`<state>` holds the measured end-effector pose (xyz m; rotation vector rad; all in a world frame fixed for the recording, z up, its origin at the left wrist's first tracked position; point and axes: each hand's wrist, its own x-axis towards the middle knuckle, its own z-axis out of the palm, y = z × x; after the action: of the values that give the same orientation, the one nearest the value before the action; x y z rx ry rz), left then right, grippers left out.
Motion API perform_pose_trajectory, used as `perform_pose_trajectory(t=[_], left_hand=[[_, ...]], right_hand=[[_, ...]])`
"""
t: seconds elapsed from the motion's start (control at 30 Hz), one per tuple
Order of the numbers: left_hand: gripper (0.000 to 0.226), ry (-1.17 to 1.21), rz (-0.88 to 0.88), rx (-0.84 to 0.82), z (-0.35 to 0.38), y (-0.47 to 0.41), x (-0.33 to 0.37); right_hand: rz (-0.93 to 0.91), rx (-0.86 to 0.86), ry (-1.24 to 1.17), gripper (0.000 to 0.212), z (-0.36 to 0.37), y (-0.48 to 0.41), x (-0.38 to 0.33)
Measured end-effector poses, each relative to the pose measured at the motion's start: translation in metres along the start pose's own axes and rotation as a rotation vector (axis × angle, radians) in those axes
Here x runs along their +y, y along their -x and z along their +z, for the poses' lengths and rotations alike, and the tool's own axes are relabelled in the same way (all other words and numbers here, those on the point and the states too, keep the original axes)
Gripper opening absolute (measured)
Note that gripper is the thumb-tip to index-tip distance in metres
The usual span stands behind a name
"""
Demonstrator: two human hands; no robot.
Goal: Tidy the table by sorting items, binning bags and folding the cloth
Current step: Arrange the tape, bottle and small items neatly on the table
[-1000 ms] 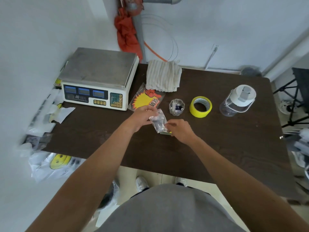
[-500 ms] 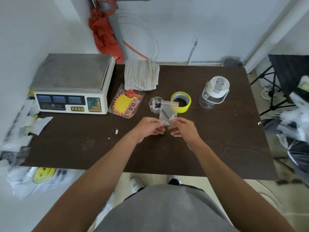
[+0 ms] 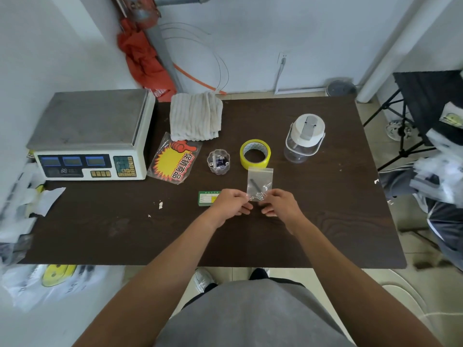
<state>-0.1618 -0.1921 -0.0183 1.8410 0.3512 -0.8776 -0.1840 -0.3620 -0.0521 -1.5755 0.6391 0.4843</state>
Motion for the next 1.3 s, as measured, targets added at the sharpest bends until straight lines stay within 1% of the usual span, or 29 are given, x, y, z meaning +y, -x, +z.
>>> perform_pose_trajectory(t=[0.2,0.37,0.47,0.6,0.67,0.77,0.83,1.03,1.17,1.3], left_hand=[[0.025,-0.032,-0.11,-0.039,0.009,0.0,0.006],[0.03,-0.013,-0.136,-0.017,0.01,-0.003,0.012],[0.028,-0.002,-0.139,-0.003,0.011,-0.003,0.014],[0.022,0.023,-0.136,0.045,0.013,-0.006,0.012],[0.021,0.044,-0.137,0.059,0.012,-0.005,0.01],[0.024,0.085,-0.136,0.082,0.007,-0.006,0.005],[0.025,0.112,-0.129,0.097,0.002,-0.007,0.002],[0.025,0.188,-0.073,0.15,-0.024,-0.01,0.0],[0.022,0.246,-0.039,0.204,-0.049,-0.01,-0.002],[0.02,0.274,-0.018,0.269,-0.076,-0.011,-0.009]], right_hand=[[0.062,0.027,0.055,0.014,-0.008,-0.014,0.011],[0.097,-0.034,0.116,0.014,-0.005,-0.024,0.01],[0.1,-0.066,0.164,0.014,-0.005,-0.029,0.009],[0.069,-0.047,0.326,0.014,-0.008,-0.034,0.01],[0.043,0.015,0.477,0.015,-0.011,-0.034,0.009],[-0.004,0.12,0.654,0.024,-0.014,-0.035,0.009],[-0.005,0.12,0.668,0.027,-0.013,-0.036,0.008],[0.004,0.155,0.659,0.023,-0.007,-0.034,0.004],[-0.017,0.186,0.66,0.019,0.005,-0.031,-0.005],[-0.077,0.204,0.636,0.017,0.028,-0.031,-0.024]])
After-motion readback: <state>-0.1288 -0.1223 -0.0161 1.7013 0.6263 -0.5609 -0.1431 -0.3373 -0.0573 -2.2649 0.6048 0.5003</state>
